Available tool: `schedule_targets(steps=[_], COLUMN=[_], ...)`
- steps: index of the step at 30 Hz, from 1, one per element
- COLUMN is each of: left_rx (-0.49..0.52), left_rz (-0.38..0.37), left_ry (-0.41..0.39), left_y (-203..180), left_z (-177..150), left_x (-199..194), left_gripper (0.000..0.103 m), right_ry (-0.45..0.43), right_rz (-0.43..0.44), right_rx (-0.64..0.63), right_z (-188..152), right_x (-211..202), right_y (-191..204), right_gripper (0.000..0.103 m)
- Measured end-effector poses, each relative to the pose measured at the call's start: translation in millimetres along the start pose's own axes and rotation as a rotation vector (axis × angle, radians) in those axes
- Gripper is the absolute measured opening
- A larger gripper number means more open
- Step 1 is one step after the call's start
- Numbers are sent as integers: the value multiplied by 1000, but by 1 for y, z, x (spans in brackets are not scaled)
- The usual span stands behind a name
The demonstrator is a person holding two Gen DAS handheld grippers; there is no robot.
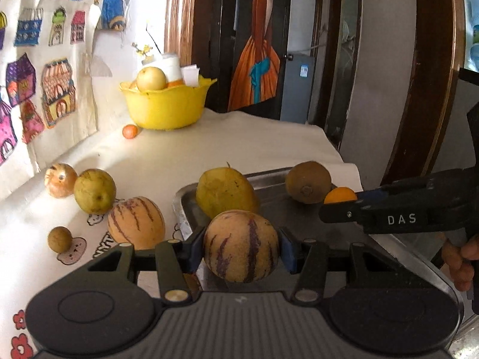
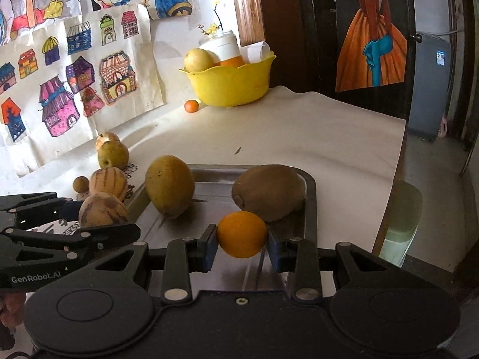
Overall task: Organize fruits
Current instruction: 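Carry the melon in the left tool to the tray while the right tool carries the orange, then lower the melon onto the tray and open the left tool while the right tool releases the orange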
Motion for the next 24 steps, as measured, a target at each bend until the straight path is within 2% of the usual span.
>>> schedule_targets(steps=[10, 24], left_rx=[-1, 29], left_rz=[-22, -13], left_ry=[39, 45], left_y=[1, -4], left_z=[-4, -6], left_x=[17, 24], left_gripper=[55, 56], right_ry=[16, 27], right_rz=[-10, -20], right_rx=[14, 24], right_z=[-5, -8], right_x=[8, 11], right_y=[-6, -9], right_gripper=[37, 37])
Point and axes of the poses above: each gripper's, at about its wrist camera, not at the fingertips, and x roughly the way its jaws point, y to its left, z to its top, the point moved 10 cm from there along x, roughly the way its jaws point, and after that the axes turned 8 degrees about z, right-handed, at the moved point
